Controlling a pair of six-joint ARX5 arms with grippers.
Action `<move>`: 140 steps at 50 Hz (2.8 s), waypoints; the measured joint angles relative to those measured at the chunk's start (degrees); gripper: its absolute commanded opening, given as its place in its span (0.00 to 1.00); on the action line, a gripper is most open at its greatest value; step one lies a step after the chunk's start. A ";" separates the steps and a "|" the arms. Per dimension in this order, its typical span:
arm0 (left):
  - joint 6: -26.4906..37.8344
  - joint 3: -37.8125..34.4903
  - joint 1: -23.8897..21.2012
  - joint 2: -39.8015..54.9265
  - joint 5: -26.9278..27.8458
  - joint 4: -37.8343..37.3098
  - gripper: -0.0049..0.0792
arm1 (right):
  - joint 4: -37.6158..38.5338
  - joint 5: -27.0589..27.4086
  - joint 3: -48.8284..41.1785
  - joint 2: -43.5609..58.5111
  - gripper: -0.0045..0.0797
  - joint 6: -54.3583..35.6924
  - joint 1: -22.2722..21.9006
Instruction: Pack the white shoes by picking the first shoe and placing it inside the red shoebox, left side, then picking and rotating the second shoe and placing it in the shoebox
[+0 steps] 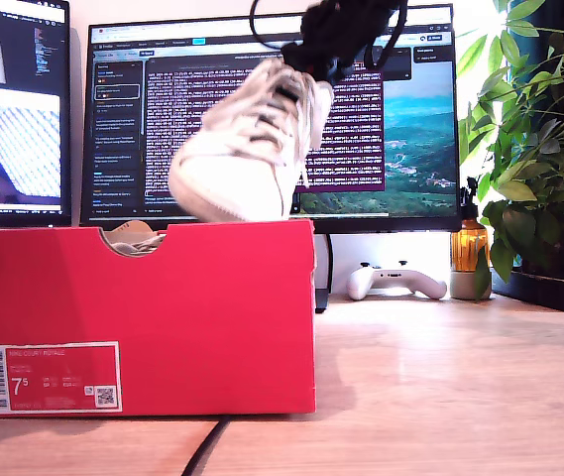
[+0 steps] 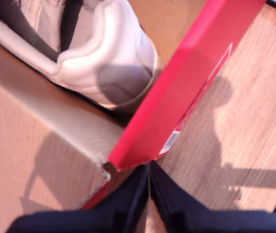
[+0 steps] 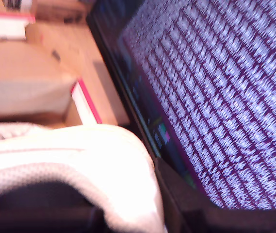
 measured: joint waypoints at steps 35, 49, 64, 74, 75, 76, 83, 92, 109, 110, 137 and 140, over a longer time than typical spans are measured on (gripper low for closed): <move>0.00 0.00 -0.02 -0.02 0.00 0.00 0.04 | -1.40 0.79 0.07 8.85 0.04 -6.45 3.15; 0.00 0.00 0.00 -0.02 0.00 -0.02 0.04 | -4.33 2.36 0.07 12.57 0.04 -7.67 3.02; 0.00 0.00 -0.02 -0.02 0.00 -0.02 0.04 | -5.70 4.76 0.90 12.57 0.31 -7.69 3.63; 0.00 0.00 0.00 -0.02 -0.02 -0.04 0.04 | -4.81 6.27 0.92 12.57 0.40 -7.69 5.22; 0.00 0.00 0.00 -0.02 -0.02 -0.04 0.04 | -4.61 6.56 0.92 12.57 0.40 -7.69 5.44; 0.00 0.00 0.00 -0.02 0.00 -0.02 0.04 | -4.44 6.82 0.92 12.57 0.41 -7.69 5.62; 0.00 0.00 0.00 -0.02 -0.02 -0.02 0.04 | -4.00 9.86 0.92 12.57 0.41 -7.69 6.58; 0.00 0.00 0.00 -0.02 0.00 -0.02 0.04 | -5.27 15.26 0.96 12.52 0.18 -6.54 7.34; 0.00 0.00 0.00 -0.02 0.04 -0.02 0.04 | -13.14 17.14 4.02 10.49 0.04 3.85 10.91; 0.00 0.00 0.00 -0.02 0.07 0.00 0.04 | -13.68 17.29 4.11 10.05 0.04 5.66 11.26; -0.24 0.22 -0.02 -2.69 1.44 -6.29 0.04 | -27.50 15.12 4.22 5.60 0.04 23.93 8.13; -1.07 0.22 -0.02 -4.85 1.53 -7.10 0.04 | -27.56 15.12 4.22 5.60 0.04 24.94 7.06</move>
